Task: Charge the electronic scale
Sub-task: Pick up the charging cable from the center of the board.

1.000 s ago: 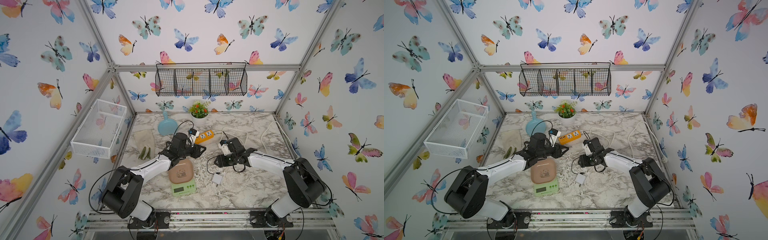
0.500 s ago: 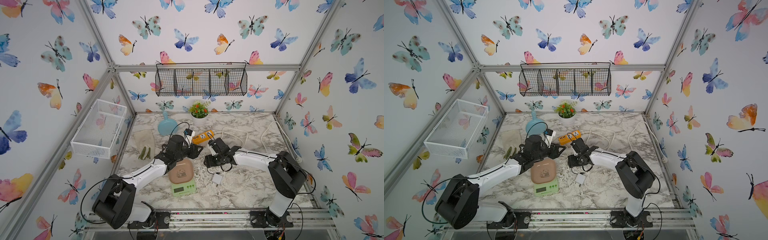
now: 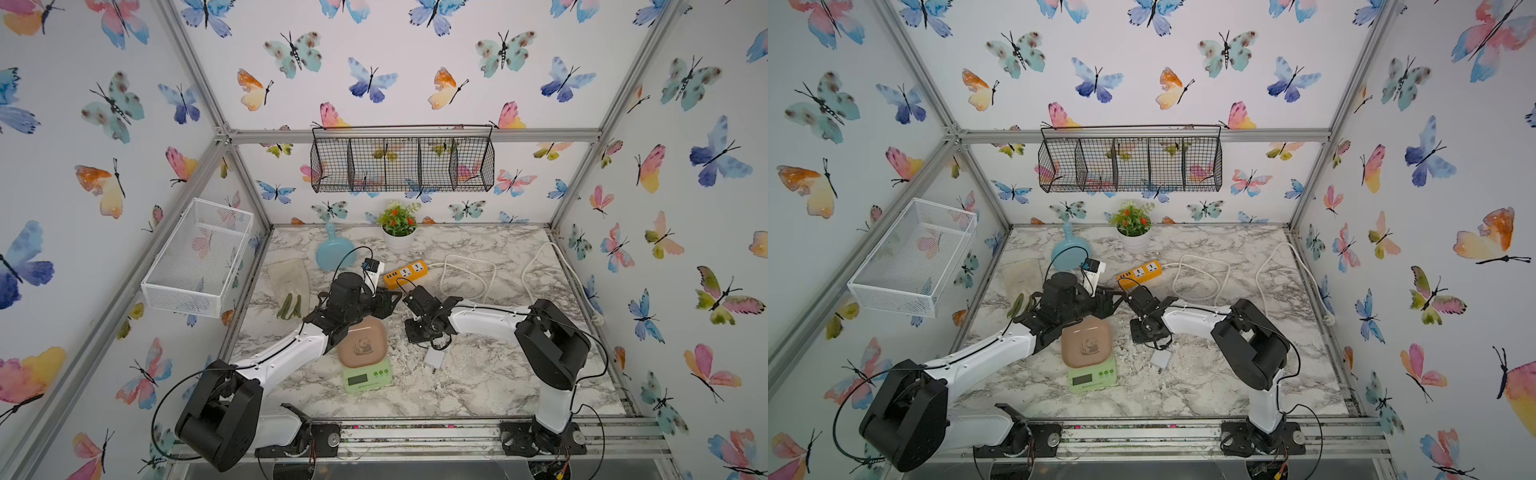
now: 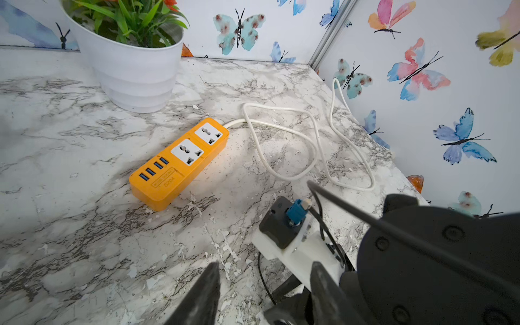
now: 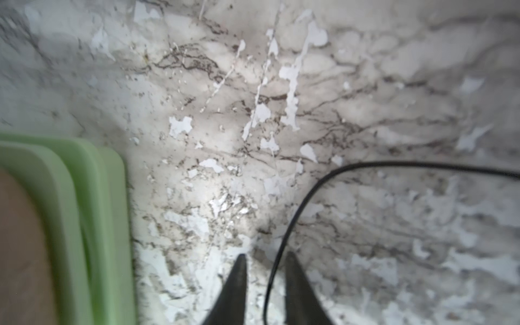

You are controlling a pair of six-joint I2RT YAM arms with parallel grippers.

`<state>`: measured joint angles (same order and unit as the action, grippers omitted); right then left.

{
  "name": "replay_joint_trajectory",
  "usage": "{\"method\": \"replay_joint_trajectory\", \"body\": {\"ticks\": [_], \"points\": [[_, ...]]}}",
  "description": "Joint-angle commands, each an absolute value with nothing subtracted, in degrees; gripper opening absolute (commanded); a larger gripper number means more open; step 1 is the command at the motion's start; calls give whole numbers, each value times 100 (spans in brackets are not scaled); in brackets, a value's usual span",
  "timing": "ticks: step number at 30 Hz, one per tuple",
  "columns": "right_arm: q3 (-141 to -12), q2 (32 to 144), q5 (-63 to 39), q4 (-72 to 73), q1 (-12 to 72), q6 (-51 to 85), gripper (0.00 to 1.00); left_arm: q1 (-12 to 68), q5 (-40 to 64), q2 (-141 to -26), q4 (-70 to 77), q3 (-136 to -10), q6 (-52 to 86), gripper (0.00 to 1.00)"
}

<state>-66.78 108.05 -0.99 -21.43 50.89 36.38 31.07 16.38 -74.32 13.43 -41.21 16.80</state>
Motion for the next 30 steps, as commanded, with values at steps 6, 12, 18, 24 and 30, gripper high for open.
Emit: {"method": "replay_joint_trajectory", "body": {"ticks": [6,12,18,24,30], "points": [[-6603,9956,233,-1883,4912,3789,2,3067,2056,-7259,1906,-3901,1908,53],[-5838,8503,-838,-227,3904,4538,2,3272,2697,-7398,2959,-3643,2252,54],[-5594,7819,-1808,998,3327,5375,2,3821,3067,-7533,3952,-3579,1366,63],[-5104,7570,-2733,2299,3056,6341,2,3855,3573,-7785,5478,-3342,1073,73],[-4774,7443,-3321,3223,2982,6911,2,3719,3628,-8106,5788,-3443,1121,72]]}}
